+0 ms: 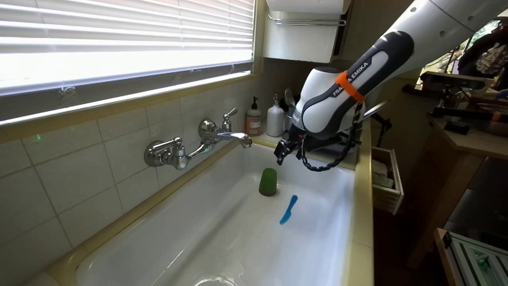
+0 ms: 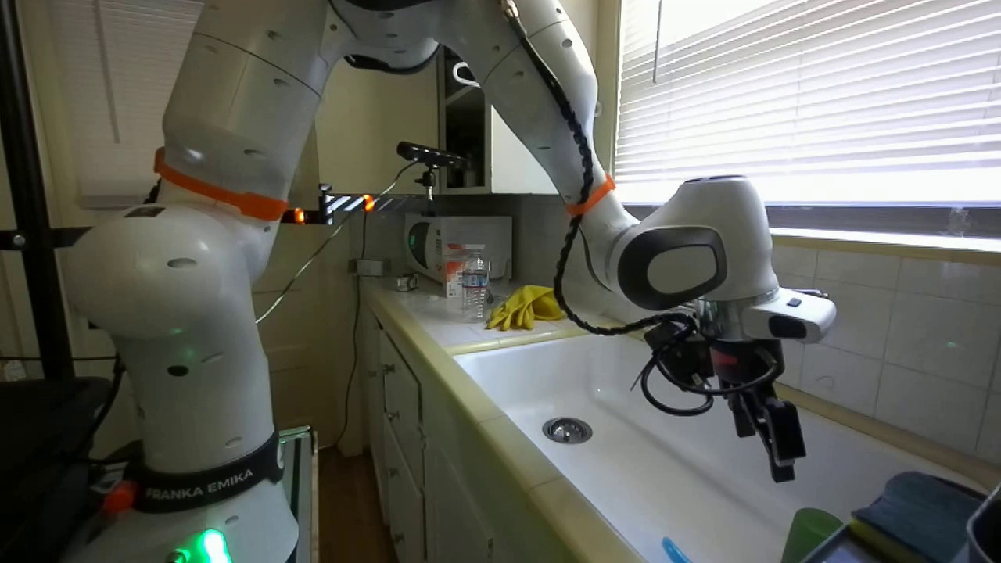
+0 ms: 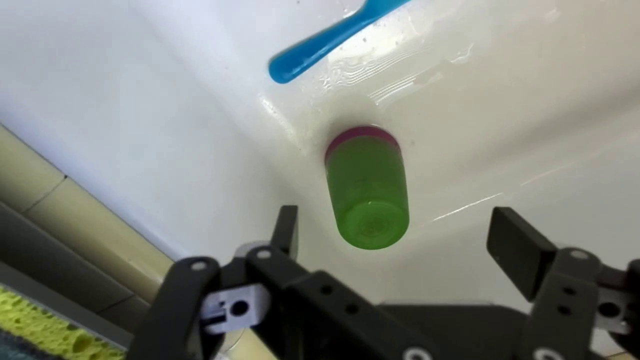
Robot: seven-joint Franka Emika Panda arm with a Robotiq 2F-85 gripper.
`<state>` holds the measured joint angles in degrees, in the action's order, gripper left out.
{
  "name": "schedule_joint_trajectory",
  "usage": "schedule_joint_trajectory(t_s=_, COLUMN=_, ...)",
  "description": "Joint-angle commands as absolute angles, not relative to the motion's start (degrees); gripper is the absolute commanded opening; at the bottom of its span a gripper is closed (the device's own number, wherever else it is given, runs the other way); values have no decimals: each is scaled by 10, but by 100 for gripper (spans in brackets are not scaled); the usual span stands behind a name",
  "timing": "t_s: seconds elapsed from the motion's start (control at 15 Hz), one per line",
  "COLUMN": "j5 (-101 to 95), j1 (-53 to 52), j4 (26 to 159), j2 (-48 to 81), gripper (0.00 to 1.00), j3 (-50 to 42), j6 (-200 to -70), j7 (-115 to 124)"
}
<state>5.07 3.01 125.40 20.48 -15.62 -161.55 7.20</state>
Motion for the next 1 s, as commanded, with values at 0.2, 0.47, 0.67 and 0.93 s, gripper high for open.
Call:
schedule_joint_trajectory(t_s=0.2, j5=-14, j1=35, j4=1311, j2=125, gripper=100, j3=-159, j6=-1601, j7=79)
schedule_joint_trajectory(t_s=0.47, j5=-49, j1=32, j4=1340, j2=80, gripper=100, j3=-165, j6=-1607, j7=98)
schedule_joint_trajectory(t_s=0.67, j5=-59, j1=42, j4=1364, j2=42, gripper=100, j3=-154, j6=-1610, j7=83)
schedule_joint_trajectory(t_s=0.93, j5=-56, j1=54, j4=1351, j2=45, gripper=100, j3=-141, j6=-1615, j7=82)
